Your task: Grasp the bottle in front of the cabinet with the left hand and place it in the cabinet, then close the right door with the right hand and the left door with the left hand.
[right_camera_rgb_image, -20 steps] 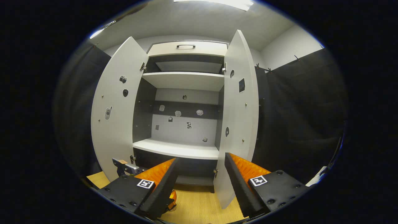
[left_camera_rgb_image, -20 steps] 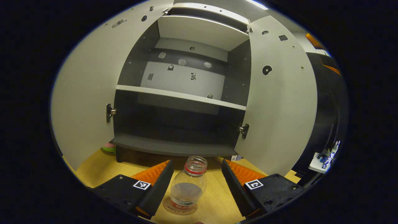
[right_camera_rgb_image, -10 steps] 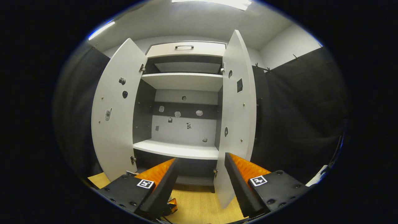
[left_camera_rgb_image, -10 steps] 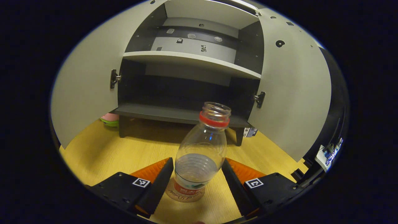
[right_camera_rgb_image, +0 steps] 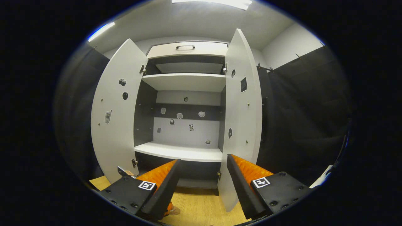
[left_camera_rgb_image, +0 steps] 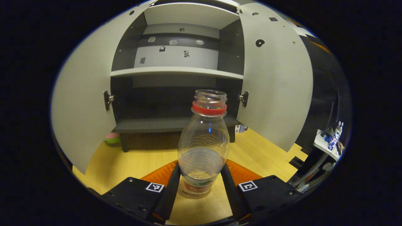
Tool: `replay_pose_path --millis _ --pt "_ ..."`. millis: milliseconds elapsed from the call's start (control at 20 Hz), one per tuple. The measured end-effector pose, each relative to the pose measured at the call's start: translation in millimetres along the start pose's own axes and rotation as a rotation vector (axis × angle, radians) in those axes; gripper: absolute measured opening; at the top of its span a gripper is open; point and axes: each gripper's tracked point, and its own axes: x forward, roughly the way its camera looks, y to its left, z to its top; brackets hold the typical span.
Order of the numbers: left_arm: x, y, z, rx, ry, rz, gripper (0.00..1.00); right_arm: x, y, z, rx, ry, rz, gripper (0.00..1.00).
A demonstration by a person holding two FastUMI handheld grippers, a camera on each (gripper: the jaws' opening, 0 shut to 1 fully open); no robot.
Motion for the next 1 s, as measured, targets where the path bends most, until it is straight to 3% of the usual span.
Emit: replay_pose_path --millis 250,500,600,750,900,1000 --pt "-42.9 4.0 109.8 -0.117 -0.158 -0.040 0.72 5.7 -14.0 -0.5 0.028 0.003 -0.026 0.96" --pt "-58.8 33.8 240.4 -0.116 -0.315 -0.004 0.71 4.9 -38.6 1.1 0.041 -0.003 -0.080 0.96" --pt "-50.5 41.5 286.8 -0.136 -0.338 -0.016 0.70 2.0 -50.1 -0.6 0.039 0.004 -0.108 0.96" --pt "-25.5 50.2 348.9 -0.082 -0.385 0.005 0.70 -8.4 -67.4 -1.5 0.046 0.005 -0.148 0.96" --pt "28.2 33.4 395.9 -0.088 -0.370 -0.088 0.70 -17.8 -88.5 -6.0 0.052 0.015 -0.204 0.96" --pt "71.2 30.9 403.8 -0.096 -0.309 -0.105 0.70 -25.7 -102.4 -9.7 0.056 0.024 -0.237 0.96"
